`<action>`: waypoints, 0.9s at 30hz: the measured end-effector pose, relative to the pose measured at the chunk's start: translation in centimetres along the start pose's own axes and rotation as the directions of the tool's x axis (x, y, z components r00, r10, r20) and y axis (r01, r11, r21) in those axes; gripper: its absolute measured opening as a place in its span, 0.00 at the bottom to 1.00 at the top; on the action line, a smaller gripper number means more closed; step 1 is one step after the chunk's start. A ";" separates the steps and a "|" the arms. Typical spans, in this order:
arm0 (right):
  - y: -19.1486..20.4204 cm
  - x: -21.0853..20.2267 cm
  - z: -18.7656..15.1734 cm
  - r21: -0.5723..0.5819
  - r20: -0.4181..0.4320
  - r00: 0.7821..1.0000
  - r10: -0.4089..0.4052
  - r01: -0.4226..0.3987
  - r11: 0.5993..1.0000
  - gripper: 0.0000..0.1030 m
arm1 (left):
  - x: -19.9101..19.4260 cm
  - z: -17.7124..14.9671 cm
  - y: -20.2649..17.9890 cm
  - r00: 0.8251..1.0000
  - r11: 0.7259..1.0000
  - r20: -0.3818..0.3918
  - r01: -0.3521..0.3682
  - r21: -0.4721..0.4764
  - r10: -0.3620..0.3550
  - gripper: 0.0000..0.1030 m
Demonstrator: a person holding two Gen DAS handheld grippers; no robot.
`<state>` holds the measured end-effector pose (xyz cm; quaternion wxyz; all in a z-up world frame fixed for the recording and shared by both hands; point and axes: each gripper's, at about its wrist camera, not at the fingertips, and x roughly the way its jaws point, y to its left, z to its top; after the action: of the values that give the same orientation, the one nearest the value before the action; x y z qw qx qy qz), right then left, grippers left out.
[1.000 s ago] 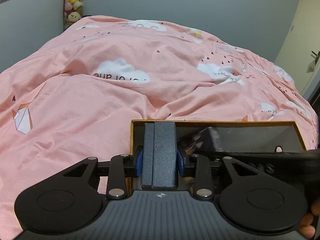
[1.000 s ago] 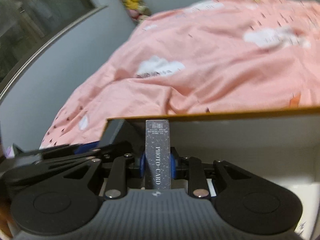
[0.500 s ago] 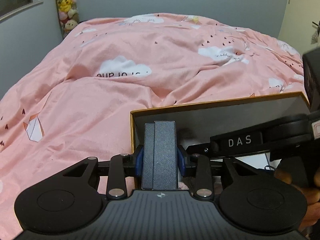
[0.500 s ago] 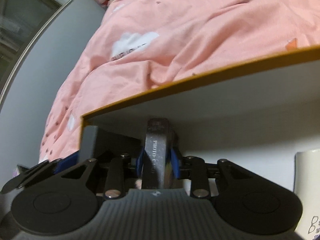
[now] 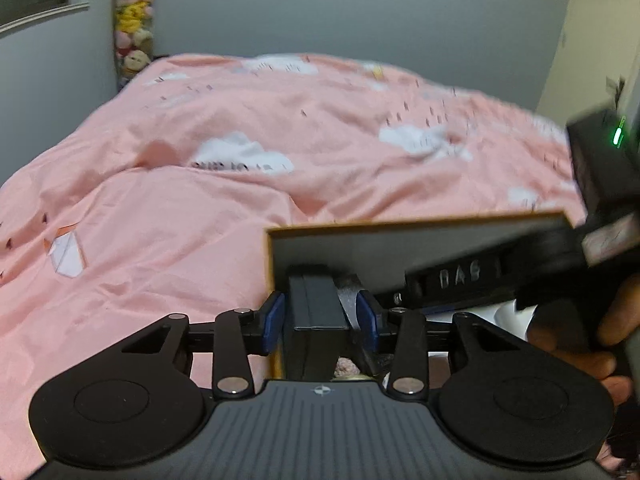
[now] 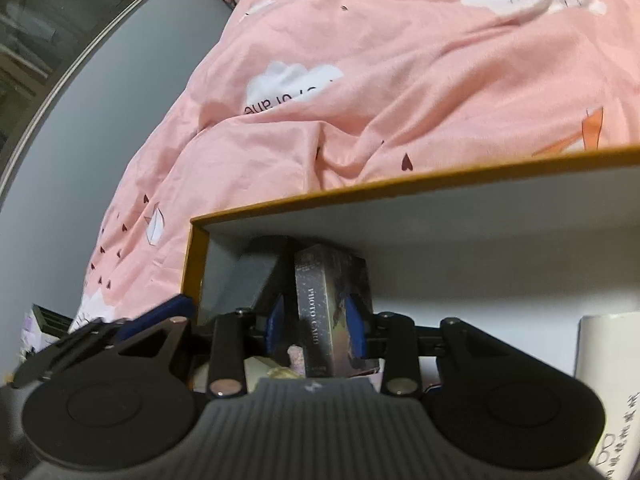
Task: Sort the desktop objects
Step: 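Lower the grey box with the left tool while the right tool lowers the PHOTO CARD box into the box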
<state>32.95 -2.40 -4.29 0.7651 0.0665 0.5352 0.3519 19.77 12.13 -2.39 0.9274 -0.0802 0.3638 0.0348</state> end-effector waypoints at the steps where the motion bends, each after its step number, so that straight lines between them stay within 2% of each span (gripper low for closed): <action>1: 0.0 0.1 -0.3 -0.005 -0.009 1.000 -0.002 0.002 1.000 0.38 | -0.3 -0.2 0.5 1.000 1.000 0.007 -0.007 -0.015 0.007 0.45; 4: -0.6 0.4 -1.1 0.025 -0.029 1.000 0.004 -0.004 1.000 0.43 | -0.2 -0.7 2.0 1.000 0.998 -0.019 -0.021 -0.067 0.020 0.40; 7: -0.4 -0.4 -1.8 0.036 0.015 1.000 0.027 -0.028 0.999 0.44 | 0.4 -0.9 3.5 0.999 0.990 -0.043 0.012 -0.140 -0.018 0.39; 8: -0.1 -0.7 -1.8 0.034 0.033 0.999 0.040 -0.042 0.999 0.50 | 0.5 -1.0 3.8 0.999 0.989 -0.048 0.016 -0.149 -0.023 0.39; 10: 0.5 -1.2 -1.5 0.020 0.070 0.996 0.061 -0.063 0.998 0.56 | 0.8 -1.3 3.9 0.999 0.990 -0.054 0.001 -0.138 -0.009 0.39; 12: 1.2 -1.3 -1.0 -0.005 0.083 0.994 0.069 -0.069 0.998 0.53 | 0.9 -1.6 4.0 0.998 0.991 -0.064 0.007 -0.131 -0.016 0.39; 14: 1.8 -0.8 -0.6 -0.021 0.068 0.994 0.084 -0.083 0.996 0.39 | 1.0 -2.0 4.2 0.996 0.990 -0.081 0.017 -0.139 -0.028 0.39; 18: 2.0 0.9 -0.8 -0.023 0.027 0.997 0.076 -0.076 0.997 0.37 | 1.5 -2.7 4.6 0.992 0.987 -0.116 0.030 -0.155 -0.048 0.38; 21: 2.1 2.3 -1.5 -0.047 -0.057 0.998 0.039 -0.041 0.998 0.23 | 1.9 -3.1 4.8 0.986 0.983 -0.142 0.065 -0.174 -0.090 0.34; 25: 3.4 2.7 -1.9 -0.178 -0.041 0.999 0.010 -0.017 0.984 0.24 | 2.3 -3.4 4.8 0.983 0.981 -0.155 0.070 -0.183 -0.099 0.28; 27: 3.1 2.2 -1.9 -0.181 -0.039 0.999 0.003 -0.011 0.983 0.23 | 2.5 -3.6 4.8 0.979 0.978 -0.170 0.082 -0.192 -0.116 0.27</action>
<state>30.23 0.66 -5.31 0.7561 -0.0085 0.5155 0.4031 18.62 16.22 -7.32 0.8798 -0.1863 0.4370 0.0144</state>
